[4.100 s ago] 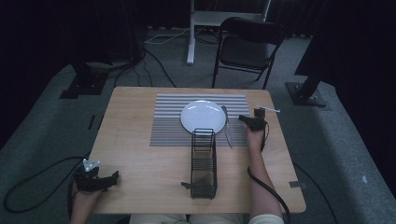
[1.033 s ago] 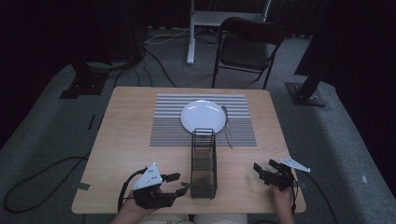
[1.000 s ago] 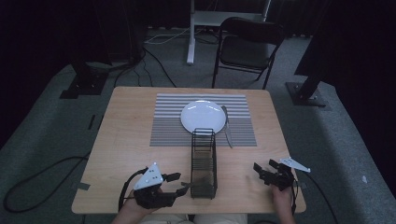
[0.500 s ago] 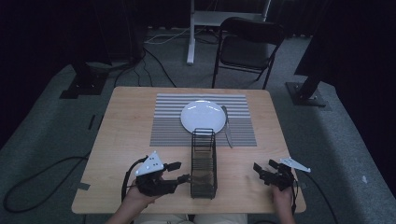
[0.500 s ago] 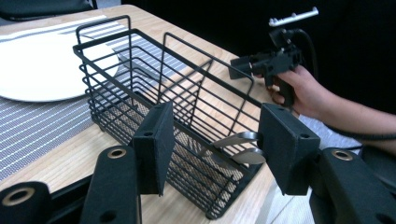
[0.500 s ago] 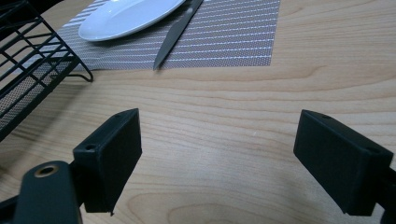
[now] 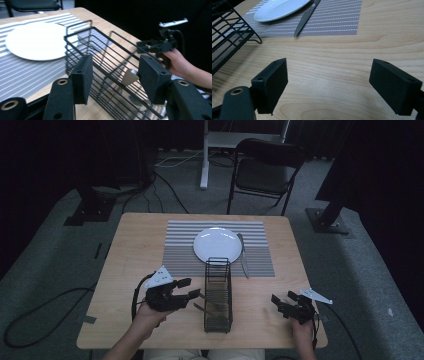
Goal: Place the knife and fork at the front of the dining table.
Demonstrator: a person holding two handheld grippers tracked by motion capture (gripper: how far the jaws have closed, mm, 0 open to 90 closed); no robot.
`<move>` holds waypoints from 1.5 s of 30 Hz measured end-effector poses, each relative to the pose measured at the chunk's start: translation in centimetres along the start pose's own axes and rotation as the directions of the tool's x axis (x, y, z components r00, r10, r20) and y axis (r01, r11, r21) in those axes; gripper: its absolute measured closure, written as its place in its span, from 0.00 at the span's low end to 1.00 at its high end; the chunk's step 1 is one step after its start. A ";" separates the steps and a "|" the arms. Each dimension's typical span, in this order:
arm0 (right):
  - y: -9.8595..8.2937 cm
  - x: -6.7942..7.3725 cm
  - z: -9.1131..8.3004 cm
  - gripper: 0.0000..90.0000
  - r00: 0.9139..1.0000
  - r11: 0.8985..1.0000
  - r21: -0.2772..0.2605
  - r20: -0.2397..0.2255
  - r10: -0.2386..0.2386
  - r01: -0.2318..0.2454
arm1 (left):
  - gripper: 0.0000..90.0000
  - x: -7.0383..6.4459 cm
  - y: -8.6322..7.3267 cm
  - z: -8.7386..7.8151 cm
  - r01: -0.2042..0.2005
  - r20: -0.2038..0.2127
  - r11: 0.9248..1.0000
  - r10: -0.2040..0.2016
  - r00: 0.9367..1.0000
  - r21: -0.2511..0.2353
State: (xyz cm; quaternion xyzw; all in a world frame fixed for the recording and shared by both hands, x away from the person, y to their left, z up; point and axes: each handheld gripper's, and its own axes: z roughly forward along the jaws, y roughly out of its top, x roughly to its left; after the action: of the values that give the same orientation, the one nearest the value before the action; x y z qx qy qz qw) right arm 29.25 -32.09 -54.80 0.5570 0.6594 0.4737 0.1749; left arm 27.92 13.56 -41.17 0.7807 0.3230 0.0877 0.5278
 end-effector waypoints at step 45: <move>-1.2 0.0 -2.0 0.16 0.999 1.000 -0.016 0.036 -0.027 0.027 | 0.96 -1.4 -2.3 3.0 0.006 0.019 1.000 -0.006 1.000 0.009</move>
State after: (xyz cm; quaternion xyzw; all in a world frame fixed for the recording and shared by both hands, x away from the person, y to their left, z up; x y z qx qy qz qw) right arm 27.04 -32.87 -54.77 0.5549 0.6598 0.4666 0.1975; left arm 27.33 11.01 -44.21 0.7828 0.3207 0.0772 0.5277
